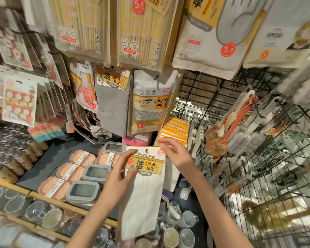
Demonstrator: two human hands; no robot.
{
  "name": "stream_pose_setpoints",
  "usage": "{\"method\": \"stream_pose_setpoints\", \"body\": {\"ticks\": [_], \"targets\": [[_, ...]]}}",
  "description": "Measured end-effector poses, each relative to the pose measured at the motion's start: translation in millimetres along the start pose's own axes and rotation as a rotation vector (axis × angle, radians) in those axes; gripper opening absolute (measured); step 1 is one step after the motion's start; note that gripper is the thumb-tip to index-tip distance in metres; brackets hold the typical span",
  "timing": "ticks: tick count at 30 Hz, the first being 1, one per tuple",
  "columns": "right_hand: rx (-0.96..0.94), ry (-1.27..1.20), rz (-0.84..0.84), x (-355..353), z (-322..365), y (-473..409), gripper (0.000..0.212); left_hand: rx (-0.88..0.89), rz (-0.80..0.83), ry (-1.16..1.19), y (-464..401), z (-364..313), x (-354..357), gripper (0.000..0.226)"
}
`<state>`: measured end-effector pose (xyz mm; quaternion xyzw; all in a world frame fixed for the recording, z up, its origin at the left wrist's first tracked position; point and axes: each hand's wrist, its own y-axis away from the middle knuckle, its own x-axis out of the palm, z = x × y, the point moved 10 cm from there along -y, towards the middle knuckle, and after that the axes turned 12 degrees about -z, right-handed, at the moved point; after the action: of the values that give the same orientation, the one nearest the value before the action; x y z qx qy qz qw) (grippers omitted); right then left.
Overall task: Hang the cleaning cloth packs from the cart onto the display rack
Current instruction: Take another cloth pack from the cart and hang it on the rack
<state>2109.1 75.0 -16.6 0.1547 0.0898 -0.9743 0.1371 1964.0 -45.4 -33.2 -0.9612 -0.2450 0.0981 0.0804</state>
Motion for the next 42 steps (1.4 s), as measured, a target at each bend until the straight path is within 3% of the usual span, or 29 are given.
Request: {"method": "stream_pose_setpoints", "body": {"ticks": [4, 9, 13, 19, 26, 37, 42], "targets": [[-0.034, 0.118, 0.114, 10, 13, 6, 0.028, -0.017, 0.007, 0.051, 2, 1, 1, 0.056], [0.025, 0.076, 0.153, 8, -1, 12, 0.024, -0.052, -0.041, 0.103, 5, 4, -1, 0.061], [0.079, 0.014, 0.056, -9, -19, 11, 0.026, -0.132, -0.053, 0.047, 3, 17, -2, 0.036], [0.133, 0.051, -0.144, -52, -54, -9, 0.021, -0.137, -0.067, -0.021, 1, 17, -13, 0.021], [0.207, 0.360, -0.214, -52, -98, -39, 0.023, -0.130, -0.052, -0.112, 1, 18, -15, 0.022], [0.211, 0.320, -0.369, -59, -120, -48, 0.019, -0.123, -0.069, -0.144, -4, 14, -26, 0.022], [0.173, 0.576, -0.483, -57, -114, -49, 0.019, -0.121, -0.064, -0.139, -7, 15, -26, 0.025]]}}
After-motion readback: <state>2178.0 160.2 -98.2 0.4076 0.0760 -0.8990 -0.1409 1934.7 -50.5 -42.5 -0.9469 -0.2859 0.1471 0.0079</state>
